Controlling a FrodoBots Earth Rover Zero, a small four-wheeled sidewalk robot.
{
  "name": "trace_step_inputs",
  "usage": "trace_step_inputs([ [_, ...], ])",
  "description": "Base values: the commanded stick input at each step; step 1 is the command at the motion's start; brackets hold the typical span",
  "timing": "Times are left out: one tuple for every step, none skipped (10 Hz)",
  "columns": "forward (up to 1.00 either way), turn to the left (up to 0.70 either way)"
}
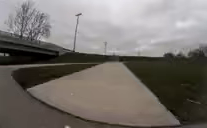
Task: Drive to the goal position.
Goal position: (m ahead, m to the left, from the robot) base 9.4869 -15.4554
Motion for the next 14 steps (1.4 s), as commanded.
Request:
trace_step_inputs([
  [1.00,0.00],
  [1.00,0.00],
  [1.00,0.00],
  [1.00,0.00],
  [1.00,0.00],
  [1.00,0.00],
  [1.00,0.00],
  [1.00,0.00],
  [1.00,0.00],
  [1.00,0.00],
  [1.00,0.00],
  [1.00,0.00],
  [1.00,0.00],
  [1.00,0.00],
])
